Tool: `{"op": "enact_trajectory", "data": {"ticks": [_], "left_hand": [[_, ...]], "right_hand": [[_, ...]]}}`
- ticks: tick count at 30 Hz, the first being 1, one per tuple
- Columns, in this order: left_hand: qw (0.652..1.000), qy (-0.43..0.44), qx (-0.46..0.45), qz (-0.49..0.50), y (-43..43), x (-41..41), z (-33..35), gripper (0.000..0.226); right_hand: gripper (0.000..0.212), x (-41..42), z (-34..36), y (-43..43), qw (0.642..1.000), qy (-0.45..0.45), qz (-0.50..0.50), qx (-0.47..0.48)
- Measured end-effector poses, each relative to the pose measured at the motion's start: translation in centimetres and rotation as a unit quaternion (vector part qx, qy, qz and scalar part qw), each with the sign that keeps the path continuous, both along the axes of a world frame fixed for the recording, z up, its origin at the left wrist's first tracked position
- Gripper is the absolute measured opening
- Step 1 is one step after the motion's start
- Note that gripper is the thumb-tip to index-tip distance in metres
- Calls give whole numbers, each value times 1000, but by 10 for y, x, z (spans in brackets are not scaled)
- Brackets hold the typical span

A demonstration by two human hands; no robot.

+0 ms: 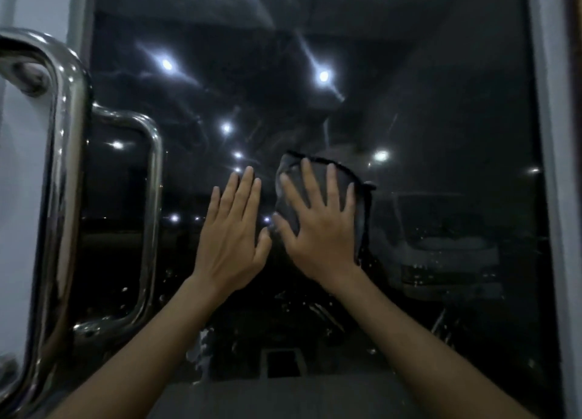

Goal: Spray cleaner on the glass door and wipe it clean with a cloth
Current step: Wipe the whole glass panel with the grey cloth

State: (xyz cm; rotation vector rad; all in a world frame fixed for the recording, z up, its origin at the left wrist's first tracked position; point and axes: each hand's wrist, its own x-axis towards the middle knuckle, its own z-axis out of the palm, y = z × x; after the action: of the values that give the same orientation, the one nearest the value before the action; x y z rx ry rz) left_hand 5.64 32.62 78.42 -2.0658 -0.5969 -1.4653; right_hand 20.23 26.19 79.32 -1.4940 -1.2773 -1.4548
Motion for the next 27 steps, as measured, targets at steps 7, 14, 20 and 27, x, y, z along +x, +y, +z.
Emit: {"op": "enact_trajectory", "data": {"ticks": [7, 14, 20, 27], "left_hand": [[1000, -2, 5, 24, -1, 9, -3, 73], [999, -17, 13, 26, 1, 12, -3, 72], [999, -30, 21, 18, -11, 38, -3, 71], [999, 8, 39, 6, -40, 95, -3, 72]], "right_hand": [[64, 71, -6, -37, 998, 49, -20, 21], [65, 13, 17, -9, 995, 97, -12, 29], [60, 62, 8, -29, 1000, 15, -6, 19], [64, 162, -16, -86, 982, 173, -20, 77]]}}
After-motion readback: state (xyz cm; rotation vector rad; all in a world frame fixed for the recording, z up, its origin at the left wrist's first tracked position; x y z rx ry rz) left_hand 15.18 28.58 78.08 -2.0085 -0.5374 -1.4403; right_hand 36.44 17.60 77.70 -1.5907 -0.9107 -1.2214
